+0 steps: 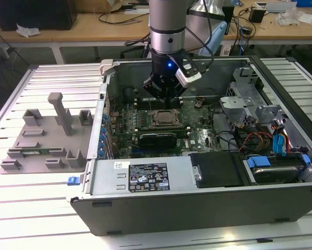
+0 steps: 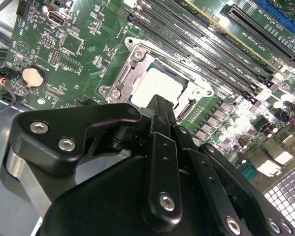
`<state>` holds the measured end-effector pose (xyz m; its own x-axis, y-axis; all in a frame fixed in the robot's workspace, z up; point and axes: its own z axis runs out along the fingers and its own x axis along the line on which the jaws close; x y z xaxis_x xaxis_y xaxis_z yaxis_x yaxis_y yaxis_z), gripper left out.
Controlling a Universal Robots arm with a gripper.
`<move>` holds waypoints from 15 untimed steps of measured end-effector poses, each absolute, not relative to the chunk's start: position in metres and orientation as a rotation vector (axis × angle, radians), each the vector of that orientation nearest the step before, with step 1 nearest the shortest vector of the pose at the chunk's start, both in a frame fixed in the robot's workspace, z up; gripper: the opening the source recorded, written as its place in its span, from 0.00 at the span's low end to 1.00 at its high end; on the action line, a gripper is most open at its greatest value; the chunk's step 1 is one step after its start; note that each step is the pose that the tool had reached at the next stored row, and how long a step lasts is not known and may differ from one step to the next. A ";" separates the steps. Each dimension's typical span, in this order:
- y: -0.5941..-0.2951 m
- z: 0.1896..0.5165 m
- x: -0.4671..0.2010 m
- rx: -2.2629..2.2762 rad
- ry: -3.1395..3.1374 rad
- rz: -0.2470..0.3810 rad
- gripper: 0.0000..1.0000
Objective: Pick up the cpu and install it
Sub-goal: 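Install the first cpu locking lever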
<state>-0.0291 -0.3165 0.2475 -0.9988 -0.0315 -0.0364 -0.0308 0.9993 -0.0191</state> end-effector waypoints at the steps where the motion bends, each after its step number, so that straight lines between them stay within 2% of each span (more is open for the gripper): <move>1: -0.316 0.248 -0.029 -0.048 3.104 -0.029 0.11; 15: -0.316 0.249 -0.040 -0.048 3.104 -0.029 0.11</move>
